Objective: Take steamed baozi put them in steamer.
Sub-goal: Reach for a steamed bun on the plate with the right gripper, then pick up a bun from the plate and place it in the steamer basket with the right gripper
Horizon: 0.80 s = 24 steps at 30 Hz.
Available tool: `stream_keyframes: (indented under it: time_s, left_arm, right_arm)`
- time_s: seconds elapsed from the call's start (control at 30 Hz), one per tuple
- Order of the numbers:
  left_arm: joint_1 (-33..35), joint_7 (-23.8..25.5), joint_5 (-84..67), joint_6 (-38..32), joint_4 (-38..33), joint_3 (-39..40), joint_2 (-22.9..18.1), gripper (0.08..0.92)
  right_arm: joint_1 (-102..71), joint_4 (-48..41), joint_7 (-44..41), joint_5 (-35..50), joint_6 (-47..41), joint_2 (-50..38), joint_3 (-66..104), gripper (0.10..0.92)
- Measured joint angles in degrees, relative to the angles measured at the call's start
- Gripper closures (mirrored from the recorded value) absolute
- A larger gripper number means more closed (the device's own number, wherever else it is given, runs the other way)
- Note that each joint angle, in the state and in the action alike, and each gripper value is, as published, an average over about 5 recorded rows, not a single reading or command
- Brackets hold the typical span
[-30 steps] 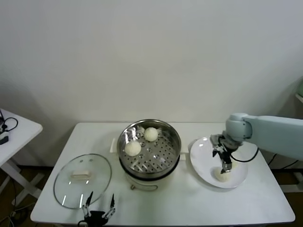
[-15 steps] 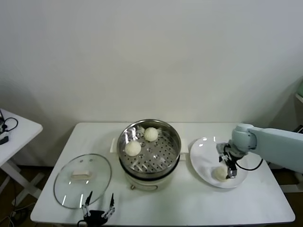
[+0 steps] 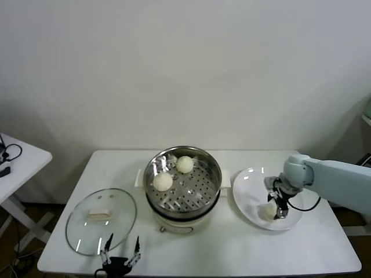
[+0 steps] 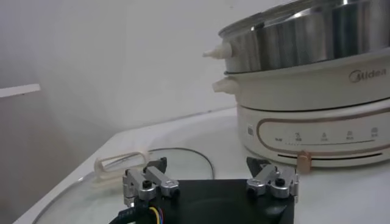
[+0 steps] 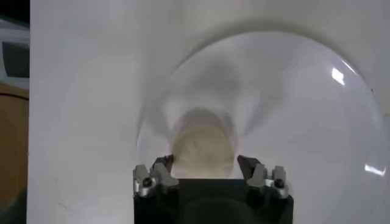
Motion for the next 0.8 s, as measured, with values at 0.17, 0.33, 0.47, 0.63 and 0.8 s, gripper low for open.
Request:
stream_keyframes:
  time_s: [0.17, 0.33, 0.47, 0.63, 0.8]
  left_arm:
    - [-0.05, 0.00, 0.11, 0.04, 0.19, 0.02, -0.04, 0.177]
    - [-0.04, -0.01, 0.21, 0.04, 0.26, 0.07, -0.21, 0.177]
    - [0.02, -0.01, 0.25, 0.04, 0.25, 0.03, -0.23, 0.177]
    - [0.11, -0.01, 0.34, 0.04, 0.34, -0.04, -0.14, 0.177]
    - [0.45, -0.01, 0.39, 0.10, 0.26, -0.09, 0.02, 0.177]
  right_arm:
    - [0.08, 0.02, -0.36, 0.56, -0.15, -0.25, 0.12, 0.420]
    - [0.74, 0.26, -0.83, 1.07, 0.05, -0.64, 0.03, 0.449]
    - [3.39, 1.25, -1.77, 1.88, 1.05, -0.66, -1.54, 0.452]
    - [11.88, 3.41, -3.86, 3.27, 4.04, 0.56, -6.73, 0.451]
    - [23.20, 5.62, -6.63, 5.41, 8.35, 3.05, -11.83, 0.448]
